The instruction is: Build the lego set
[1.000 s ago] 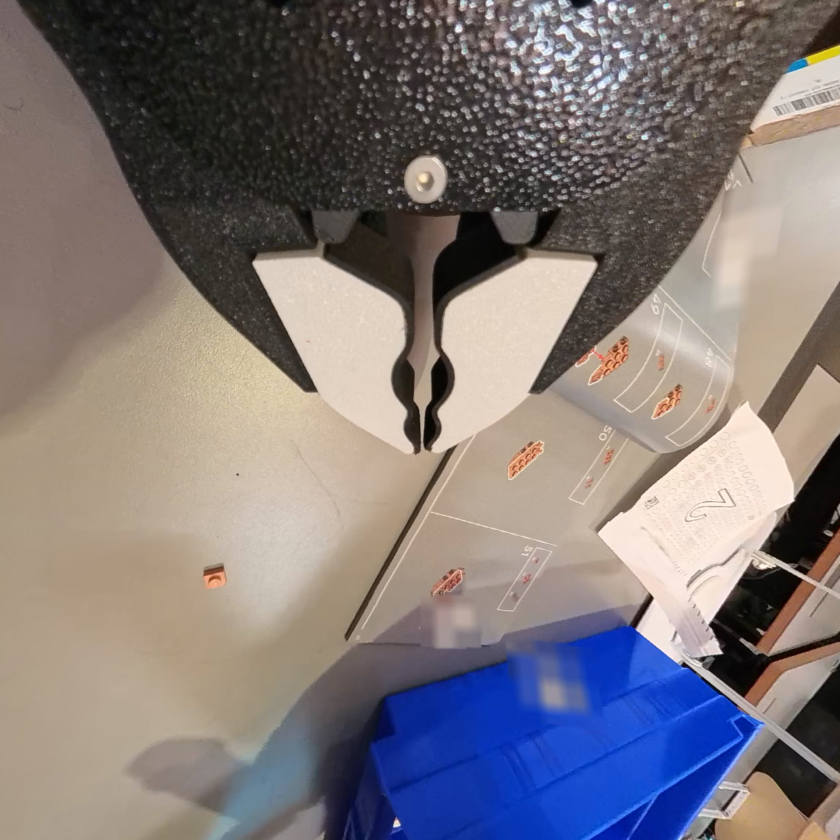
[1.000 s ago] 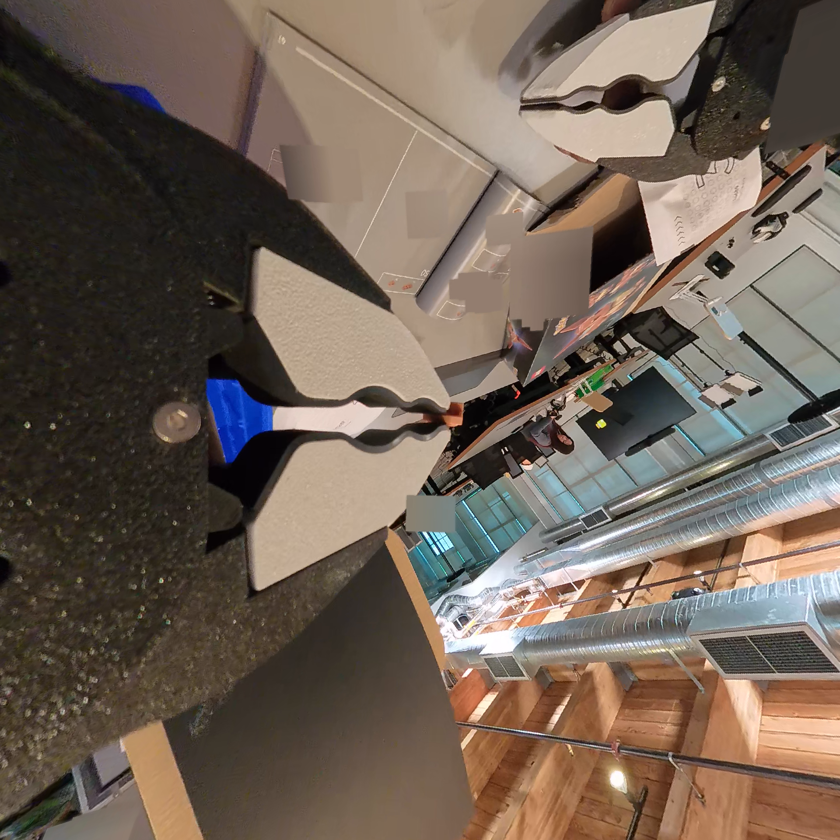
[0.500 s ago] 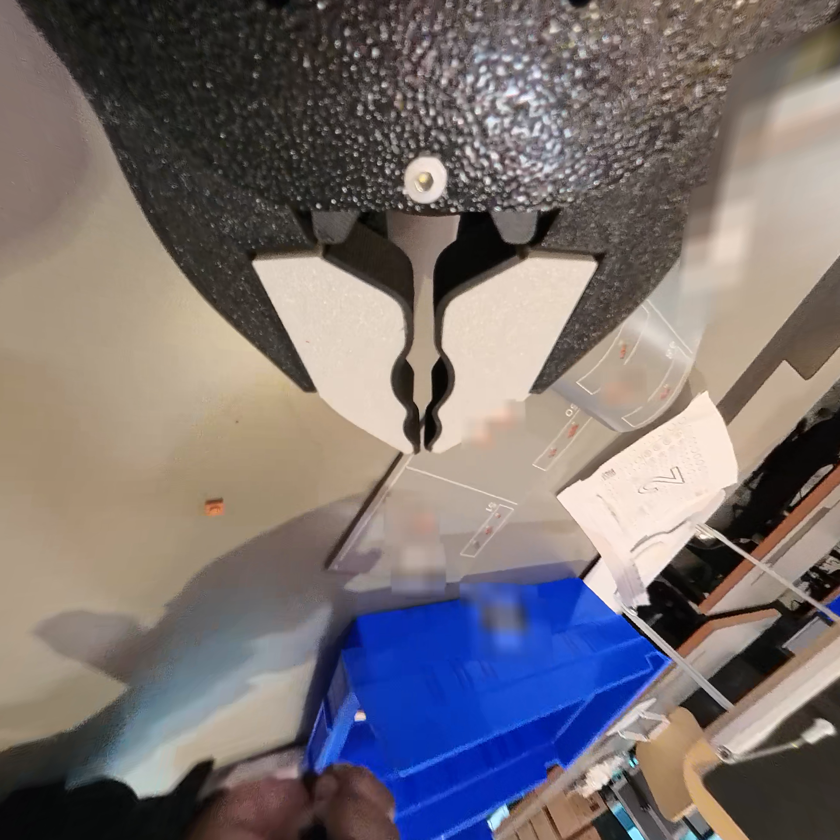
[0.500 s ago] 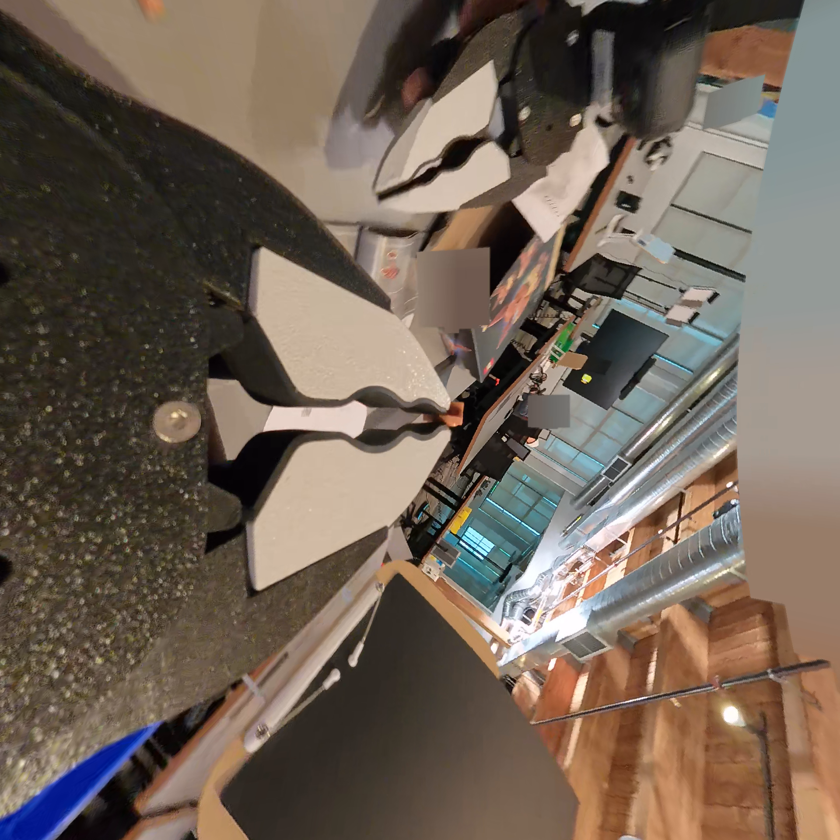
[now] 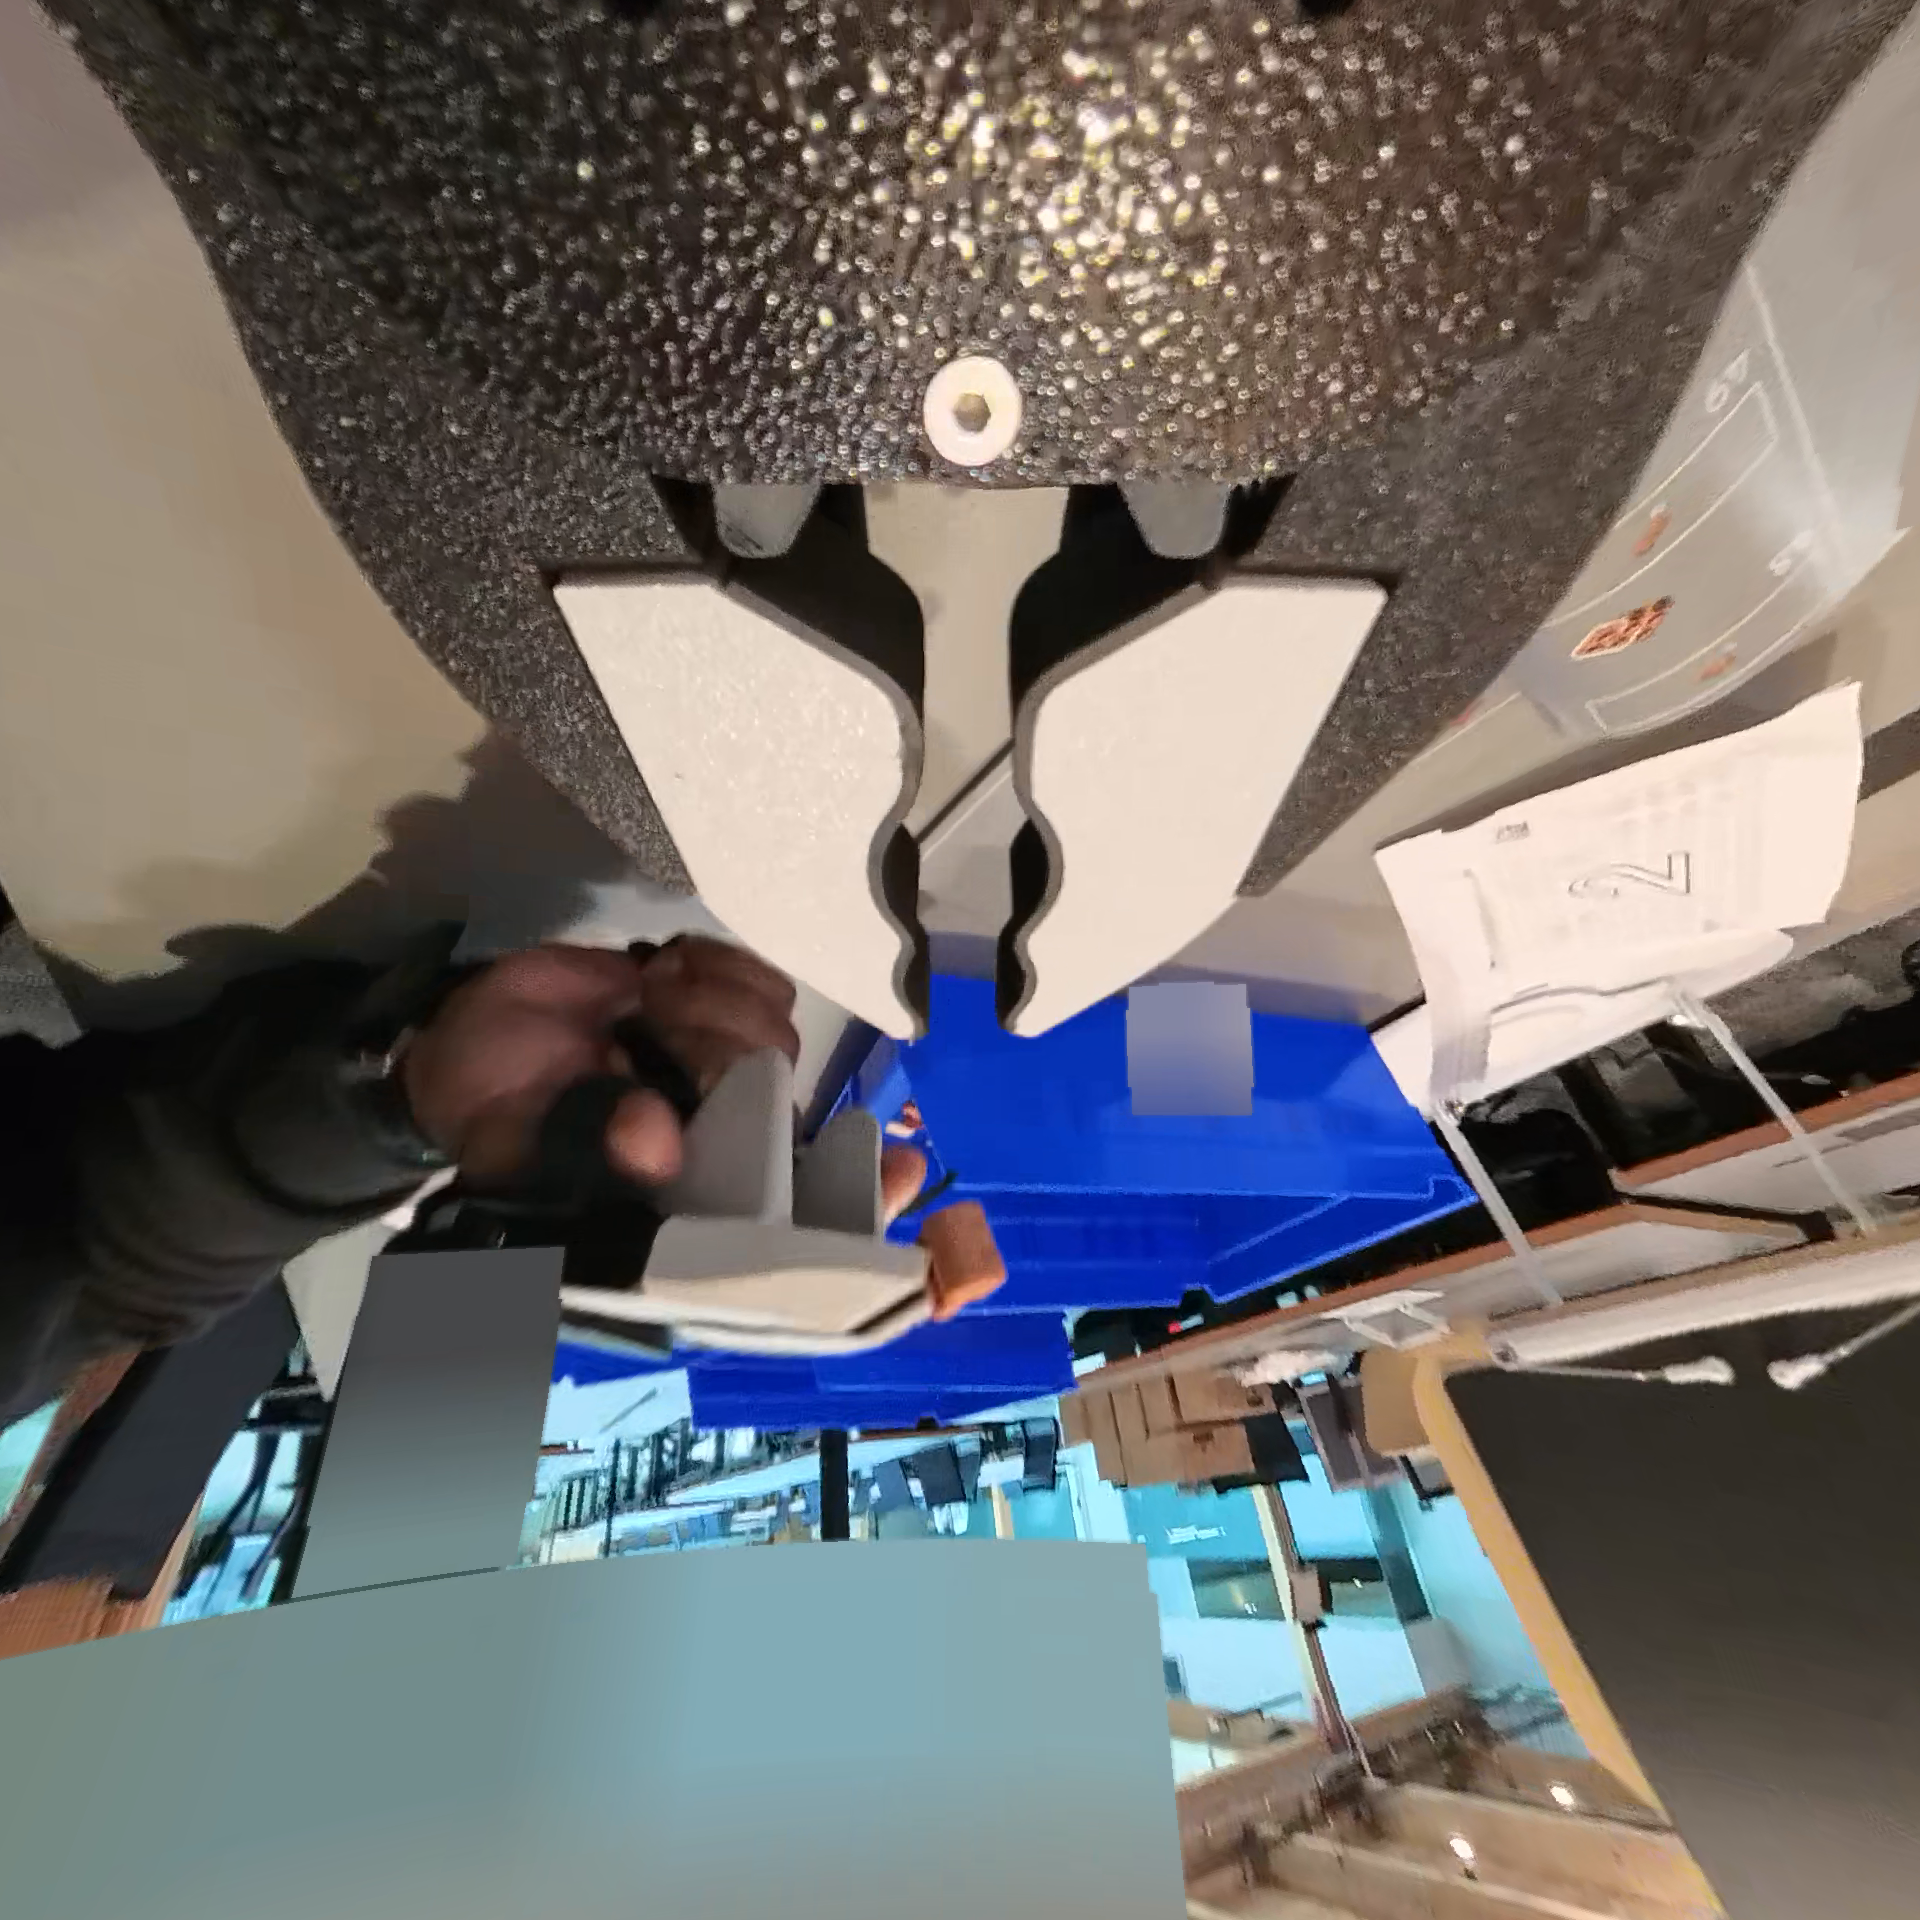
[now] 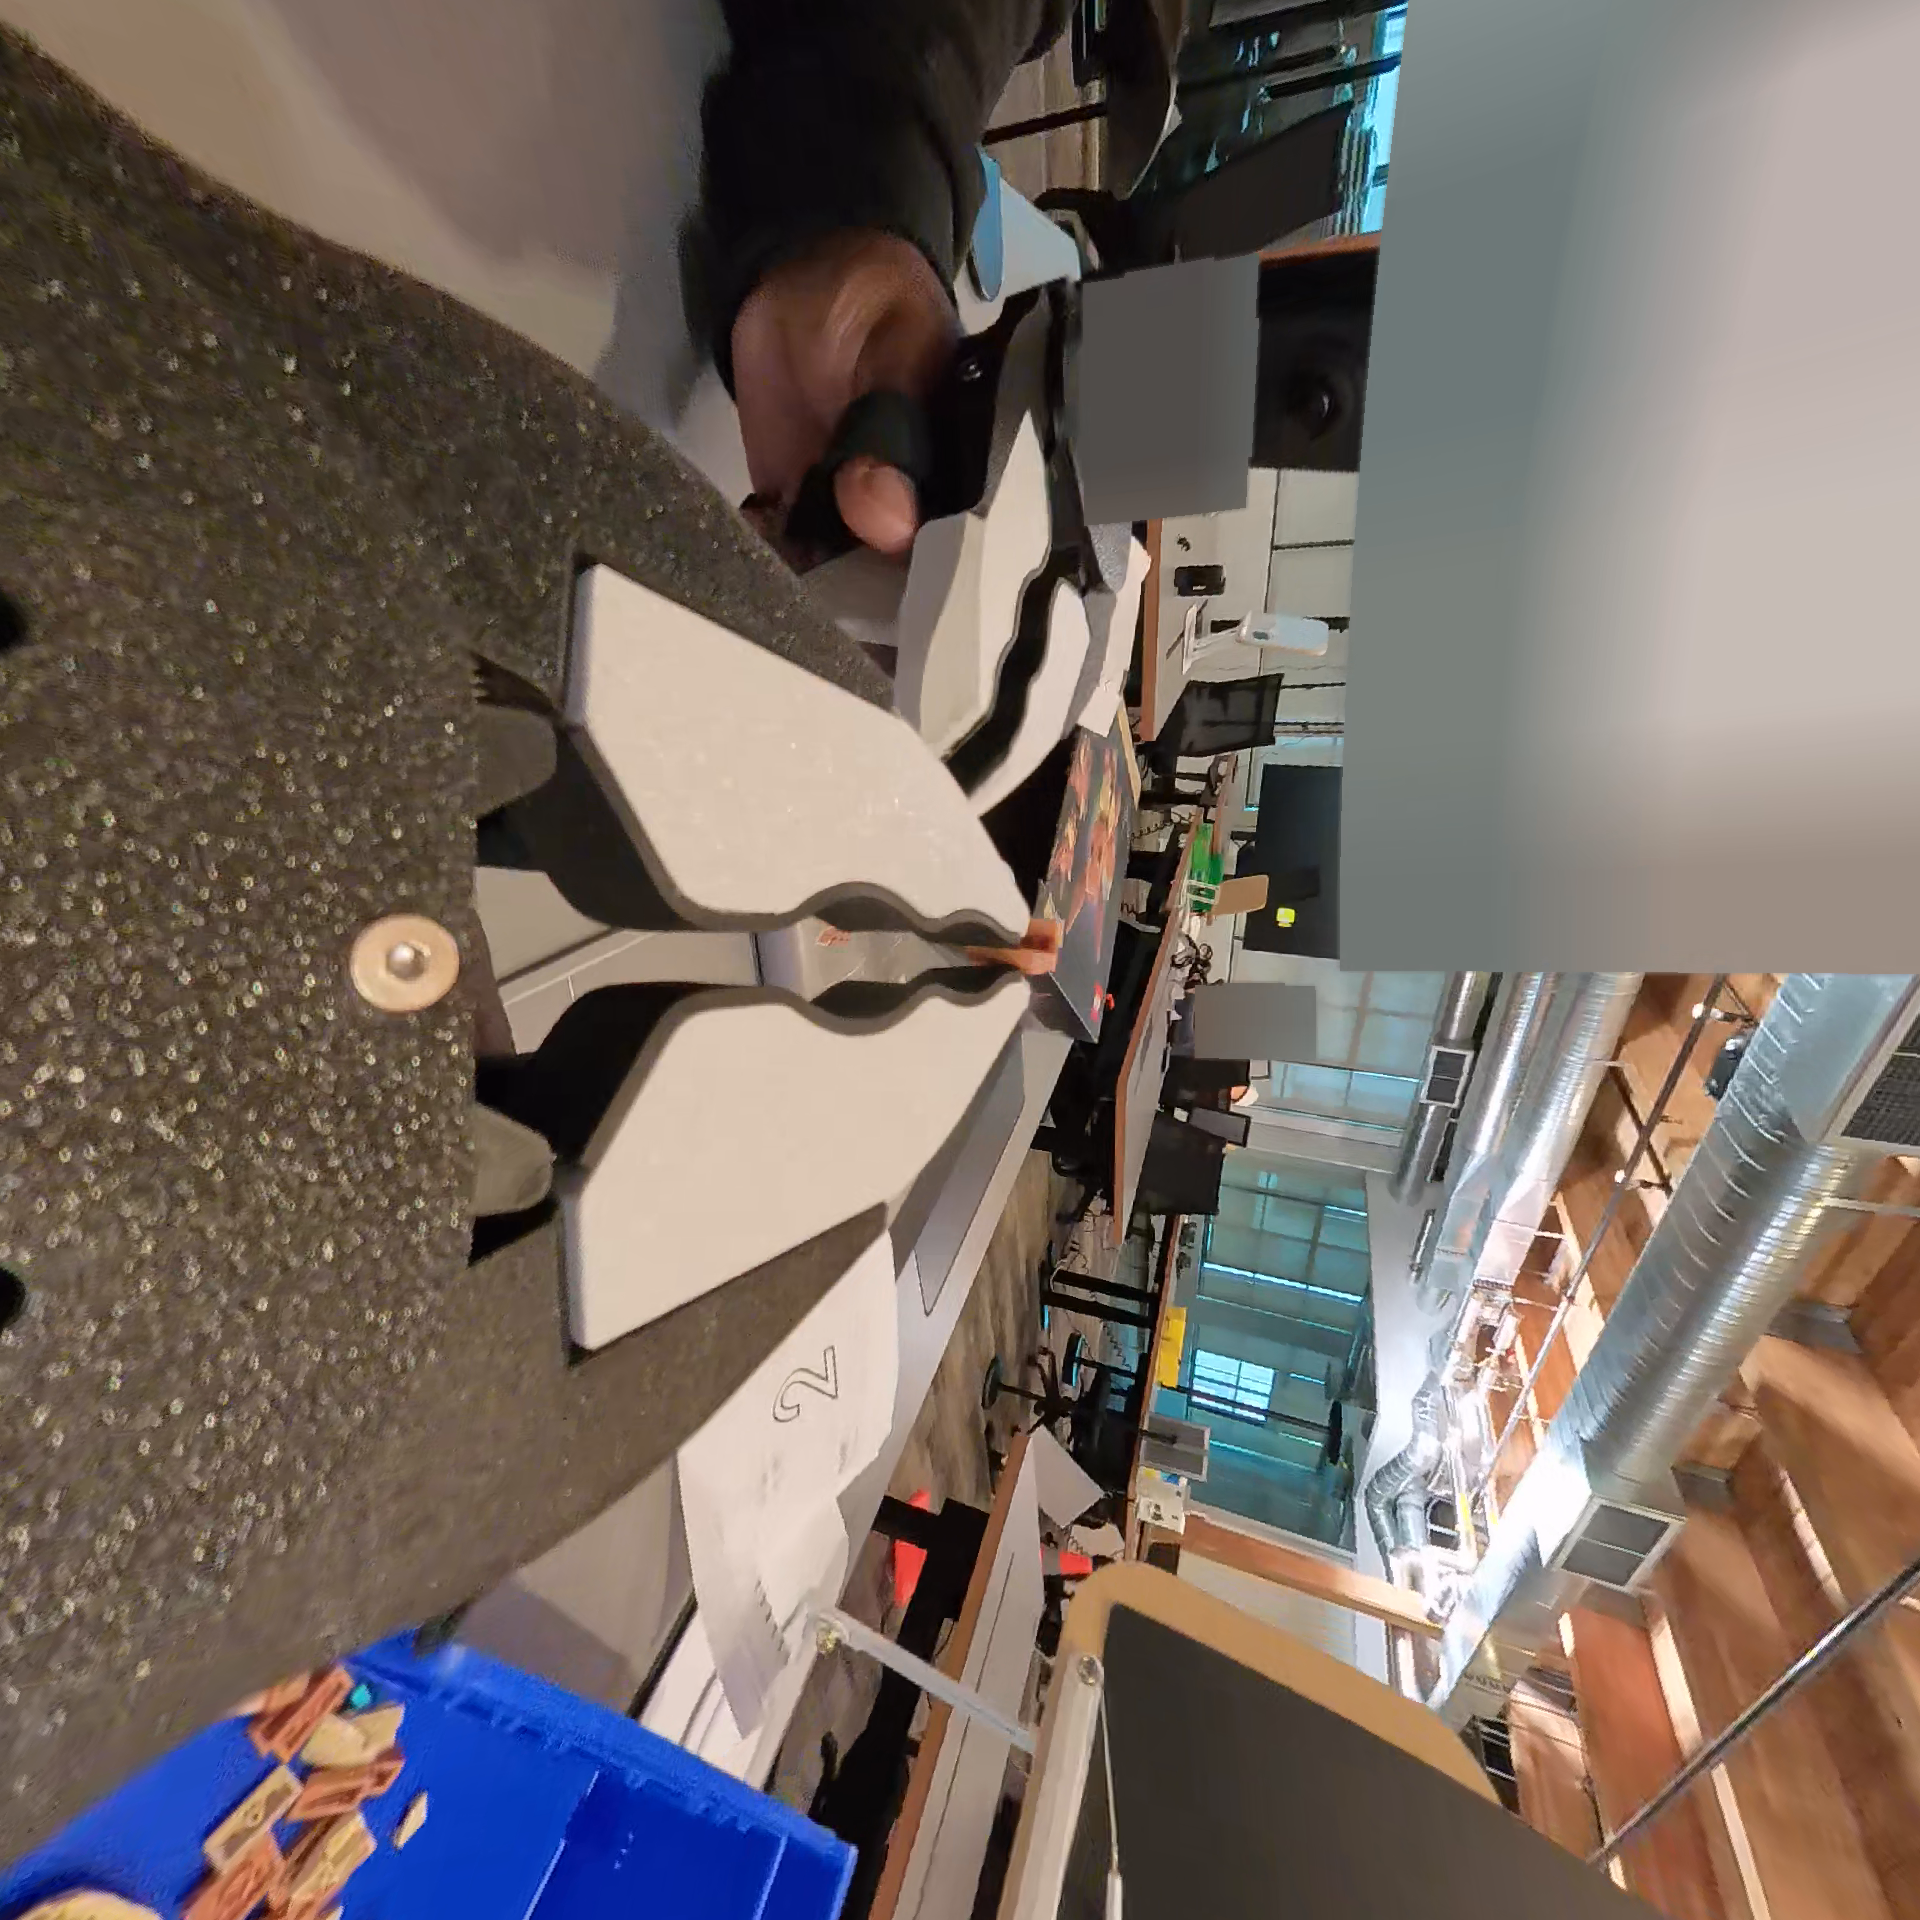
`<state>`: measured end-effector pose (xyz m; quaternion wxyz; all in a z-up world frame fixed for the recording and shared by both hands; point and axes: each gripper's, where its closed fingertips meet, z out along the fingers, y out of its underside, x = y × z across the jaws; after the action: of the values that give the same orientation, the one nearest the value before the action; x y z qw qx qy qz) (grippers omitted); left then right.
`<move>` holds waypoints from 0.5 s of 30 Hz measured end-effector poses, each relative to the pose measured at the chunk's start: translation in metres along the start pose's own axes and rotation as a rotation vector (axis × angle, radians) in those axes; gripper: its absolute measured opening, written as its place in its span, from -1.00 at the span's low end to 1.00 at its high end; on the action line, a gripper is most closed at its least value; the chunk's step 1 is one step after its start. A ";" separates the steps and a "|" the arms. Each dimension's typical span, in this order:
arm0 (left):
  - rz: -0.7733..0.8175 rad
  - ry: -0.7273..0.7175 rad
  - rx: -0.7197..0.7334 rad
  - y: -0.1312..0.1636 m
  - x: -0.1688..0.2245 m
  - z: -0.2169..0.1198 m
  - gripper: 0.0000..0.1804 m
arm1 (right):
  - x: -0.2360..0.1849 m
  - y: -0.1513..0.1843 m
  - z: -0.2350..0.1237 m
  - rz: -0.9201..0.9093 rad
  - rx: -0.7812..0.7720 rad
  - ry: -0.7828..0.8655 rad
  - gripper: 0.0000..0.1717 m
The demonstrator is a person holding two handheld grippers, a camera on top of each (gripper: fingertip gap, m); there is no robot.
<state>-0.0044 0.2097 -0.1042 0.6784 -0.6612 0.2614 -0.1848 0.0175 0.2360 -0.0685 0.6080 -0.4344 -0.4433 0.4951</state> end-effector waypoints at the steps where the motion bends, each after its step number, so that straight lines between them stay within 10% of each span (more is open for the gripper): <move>1: -0.008 -0.007 0.015 -0.004 0.002 0.001 -0.86 | -0.002 0.002 0.001 0.003 -0.003 0.003 -0.96; 15: -0.199 -0.020 0.042 -0.007 0.003 0.011 -0.82 | -0.026 0.024 0.004 -0.267 -0.084 0.000 -0.96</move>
<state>0.0049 0.2167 -0.0977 0.6730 -0.6712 0.1838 -0.2504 0.0060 0.2142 -0.0933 0.6497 -0.3966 -0.5175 0.3909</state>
